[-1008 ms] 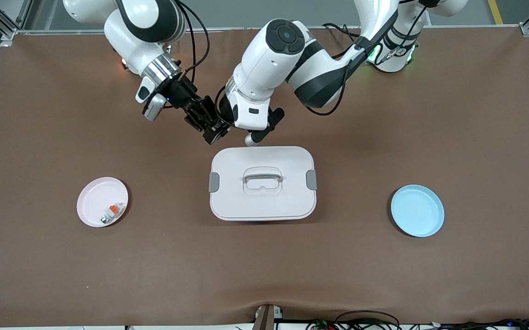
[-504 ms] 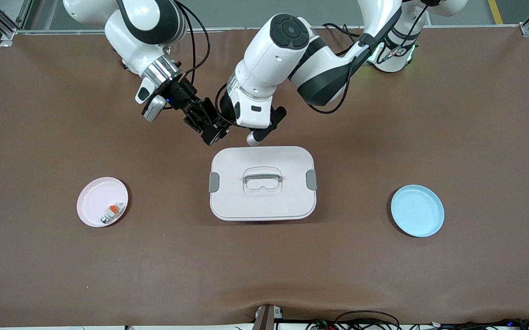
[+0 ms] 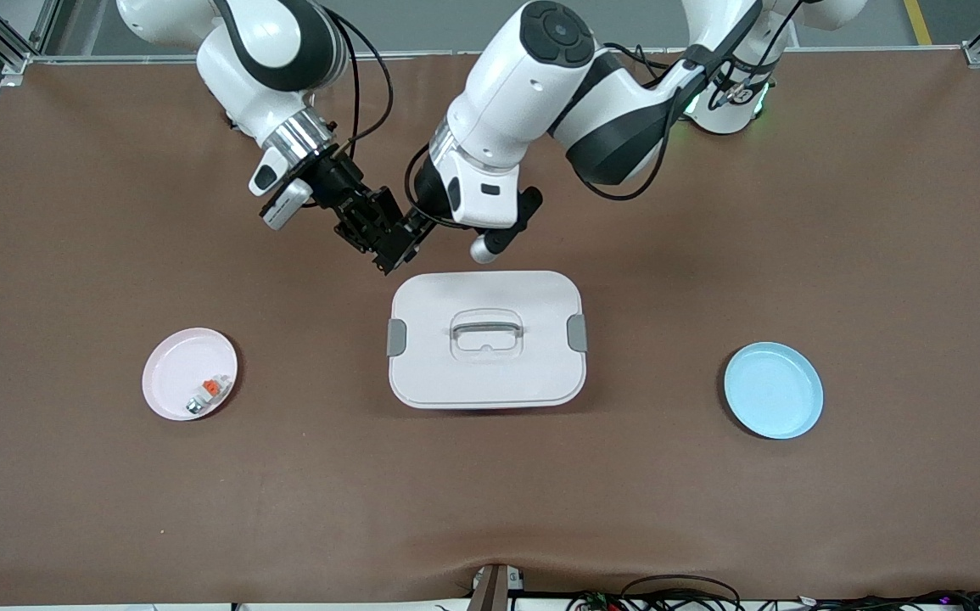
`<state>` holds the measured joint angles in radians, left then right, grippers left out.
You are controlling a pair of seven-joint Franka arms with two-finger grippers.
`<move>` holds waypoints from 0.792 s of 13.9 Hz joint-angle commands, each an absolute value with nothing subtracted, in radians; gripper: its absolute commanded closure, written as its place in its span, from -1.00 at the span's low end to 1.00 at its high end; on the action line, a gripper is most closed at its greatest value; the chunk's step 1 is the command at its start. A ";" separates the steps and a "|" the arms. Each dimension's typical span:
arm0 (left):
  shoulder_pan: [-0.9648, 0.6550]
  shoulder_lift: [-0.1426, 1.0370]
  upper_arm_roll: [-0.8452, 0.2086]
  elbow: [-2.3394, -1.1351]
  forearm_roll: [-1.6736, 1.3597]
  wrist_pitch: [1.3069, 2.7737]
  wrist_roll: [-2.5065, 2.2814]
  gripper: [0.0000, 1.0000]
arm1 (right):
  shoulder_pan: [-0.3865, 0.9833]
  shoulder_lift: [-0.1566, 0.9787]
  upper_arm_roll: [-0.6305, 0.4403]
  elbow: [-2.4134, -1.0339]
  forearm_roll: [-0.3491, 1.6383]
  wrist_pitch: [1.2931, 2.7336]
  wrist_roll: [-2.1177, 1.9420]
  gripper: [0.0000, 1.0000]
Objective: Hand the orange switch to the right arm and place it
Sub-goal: 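Grasp the switch block with the right gripper beside the left gripper, then carry the block toward the white plate while the left gripper withdraws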
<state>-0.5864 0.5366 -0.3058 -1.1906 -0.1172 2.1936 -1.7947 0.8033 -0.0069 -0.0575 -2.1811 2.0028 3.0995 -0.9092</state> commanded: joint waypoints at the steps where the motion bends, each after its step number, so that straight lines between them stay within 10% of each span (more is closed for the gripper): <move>1: -0.581 0.482 -0.246 -1.201 -0.126 2.143 -1.847 -1.00 | 0.792 0.049 -0.058 -2.174 2.016 3.106 -1.000 1.00; 11: -0.434 0.353 -0.130 -1.213 -0.078 1.703 -1.402 -1.00 | 0.721 0.060 -0.060 -2.146 1.987 3.091 -1.000 1.00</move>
